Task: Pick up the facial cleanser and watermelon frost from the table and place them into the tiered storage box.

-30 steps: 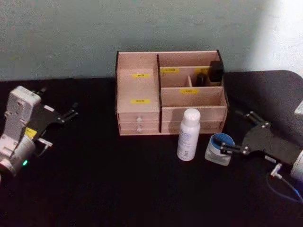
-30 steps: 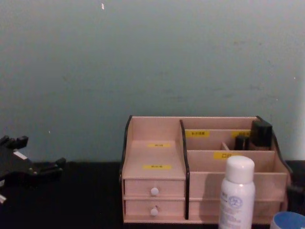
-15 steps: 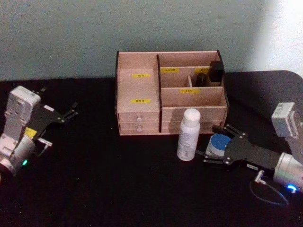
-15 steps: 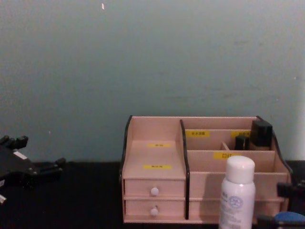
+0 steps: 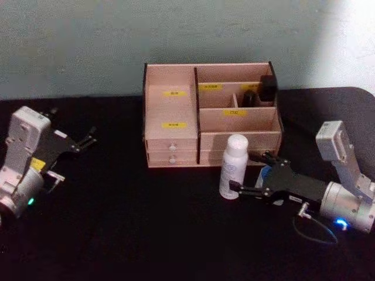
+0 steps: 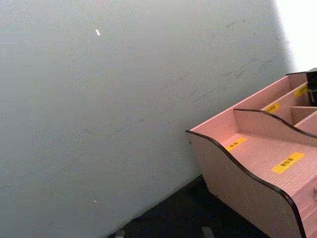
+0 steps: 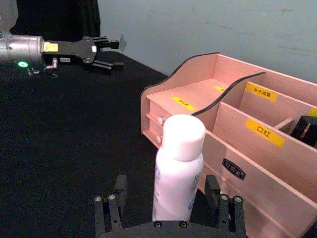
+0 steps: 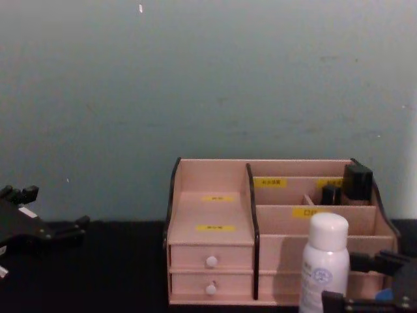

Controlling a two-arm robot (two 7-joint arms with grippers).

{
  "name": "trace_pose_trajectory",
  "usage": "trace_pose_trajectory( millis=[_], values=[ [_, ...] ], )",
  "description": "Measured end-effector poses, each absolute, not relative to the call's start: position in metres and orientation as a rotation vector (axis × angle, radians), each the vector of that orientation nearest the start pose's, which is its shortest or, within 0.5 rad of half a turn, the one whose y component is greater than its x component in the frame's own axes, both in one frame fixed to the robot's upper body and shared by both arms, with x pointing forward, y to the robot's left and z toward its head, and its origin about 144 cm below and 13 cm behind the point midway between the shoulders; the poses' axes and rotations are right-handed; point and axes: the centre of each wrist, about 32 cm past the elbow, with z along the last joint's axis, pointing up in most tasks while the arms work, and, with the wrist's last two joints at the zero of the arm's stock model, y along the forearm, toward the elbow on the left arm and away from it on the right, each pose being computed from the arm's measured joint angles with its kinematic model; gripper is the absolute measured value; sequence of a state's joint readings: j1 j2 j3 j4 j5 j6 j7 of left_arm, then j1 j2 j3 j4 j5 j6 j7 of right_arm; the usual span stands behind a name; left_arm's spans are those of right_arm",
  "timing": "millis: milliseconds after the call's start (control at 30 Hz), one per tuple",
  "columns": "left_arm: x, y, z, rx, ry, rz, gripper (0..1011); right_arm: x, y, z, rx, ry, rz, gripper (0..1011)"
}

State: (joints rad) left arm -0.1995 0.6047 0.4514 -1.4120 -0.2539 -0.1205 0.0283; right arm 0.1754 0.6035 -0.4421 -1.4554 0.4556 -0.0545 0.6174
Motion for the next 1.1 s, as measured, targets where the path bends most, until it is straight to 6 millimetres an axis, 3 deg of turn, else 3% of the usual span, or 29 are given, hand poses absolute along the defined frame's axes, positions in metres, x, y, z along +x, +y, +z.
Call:
trace_pose_trajectory(
  millis=[467, 967, 1100],
  values=[
    [0.489, 0.31, 1.14, 0.304, -0.285, 1.248, 1001, 0.501, -0.291, 1.136, -0.184, -0.001, -0.645, 1003],
    [0.489, 0.31, 1.14, 0.304, -0.285, 1.248, 1001, 0.502, -0.29, 1.136, -0.181, -0.005, -0.648, 1000],
    [0.489, 0.31, 1.14, 0.304, -0.285, 1.248, 1001, 0.501, -0.29, 1.136, -0.181, -0.004, -0.647, 927]
  ],
)
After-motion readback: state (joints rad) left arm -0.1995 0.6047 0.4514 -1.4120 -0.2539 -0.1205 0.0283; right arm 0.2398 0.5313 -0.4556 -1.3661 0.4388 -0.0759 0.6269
